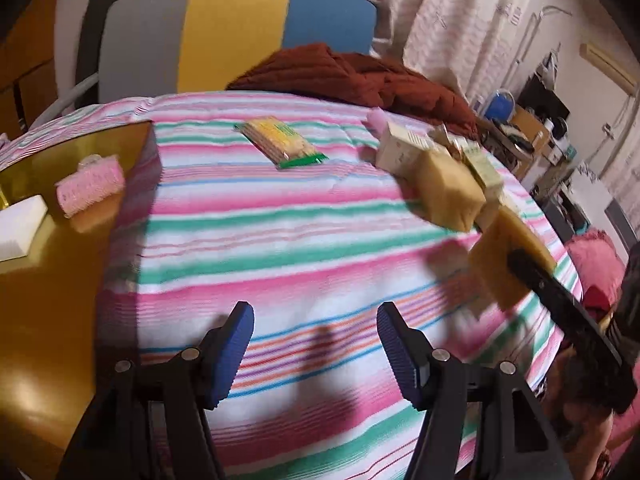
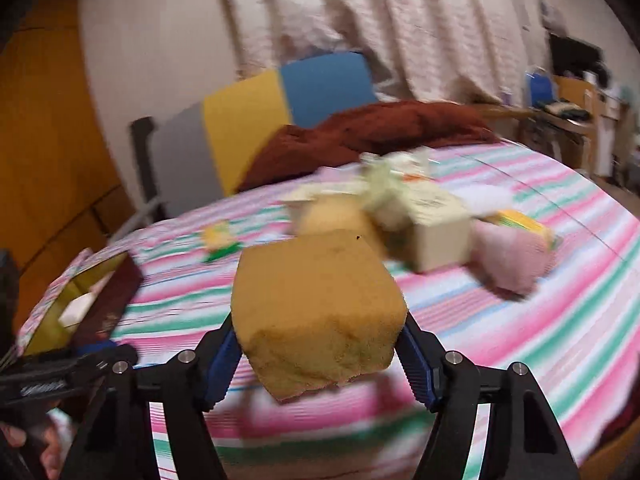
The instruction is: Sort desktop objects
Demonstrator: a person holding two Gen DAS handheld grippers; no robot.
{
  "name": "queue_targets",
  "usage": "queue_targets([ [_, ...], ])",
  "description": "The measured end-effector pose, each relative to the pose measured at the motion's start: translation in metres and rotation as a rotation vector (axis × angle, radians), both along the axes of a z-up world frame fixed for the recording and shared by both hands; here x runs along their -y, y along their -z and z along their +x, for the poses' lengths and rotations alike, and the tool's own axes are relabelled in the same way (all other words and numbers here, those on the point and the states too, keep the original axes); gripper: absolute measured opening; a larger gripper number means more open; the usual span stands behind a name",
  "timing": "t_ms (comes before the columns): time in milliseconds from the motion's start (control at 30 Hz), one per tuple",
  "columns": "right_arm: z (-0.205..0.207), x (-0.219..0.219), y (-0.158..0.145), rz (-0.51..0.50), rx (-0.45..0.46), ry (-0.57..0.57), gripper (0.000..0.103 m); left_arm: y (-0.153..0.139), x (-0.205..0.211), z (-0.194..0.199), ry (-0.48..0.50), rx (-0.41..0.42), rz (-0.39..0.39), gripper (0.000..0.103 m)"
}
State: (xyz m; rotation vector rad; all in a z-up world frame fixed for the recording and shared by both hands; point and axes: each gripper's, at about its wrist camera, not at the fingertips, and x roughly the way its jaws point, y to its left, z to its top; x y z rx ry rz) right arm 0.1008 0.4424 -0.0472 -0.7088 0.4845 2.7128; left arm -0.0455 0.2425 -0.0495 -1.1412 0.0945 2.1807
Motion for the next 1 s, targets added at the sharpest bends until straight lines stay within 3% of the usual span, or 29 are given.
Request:
queue_targets([
  [200,-0.027,0.029,0.017,-0.009,0.045,-0.085,0.076,-0.011,0.013,-0.004,-0.044,-0.003,0.057,0.065],
  [367,-0.012,0.031,0.022,0.016,0.057,-0.080,0.084,-0.017,0.011,-0.001,-0.025,-0.012,0.071,0.066],
  [433,0.006,0.022,0.018,0.017,0.022,-0.051,0.092,-0.019,0.007,0.002,-0.009,-0.008,0.088,0.066],
  [600,0.042,-0.015,0.007,0.075,-0.020,0.091,0.093,-0.026,-0.015,0.016,0.074,-0.043,0.103,0.070],
  [767,0.050,-0.071,0.009,0.058,0.029,0.296,0.093,-0.034,-0.040,0.032,0.163,-0.086,0.111,0.073],
  [800,0.050,-0.082,0.010,0.047,0.034,0.321,0.093,-0.036,-0.045,0.035,0.181,-0.094,0.112,0.081],
  [833,0.049,-0.091,0.010,0.040,0.042,0.339,0.093,-0.038,-0.050,0.039,0.198,-0.103,0.114,0.087],
  [1000,0.037,-0.116,0.012,0.018,0.076,0.373,0.093,-0.043,-0.081,0.049,0.281,-0.115,0.109,0.087],
])
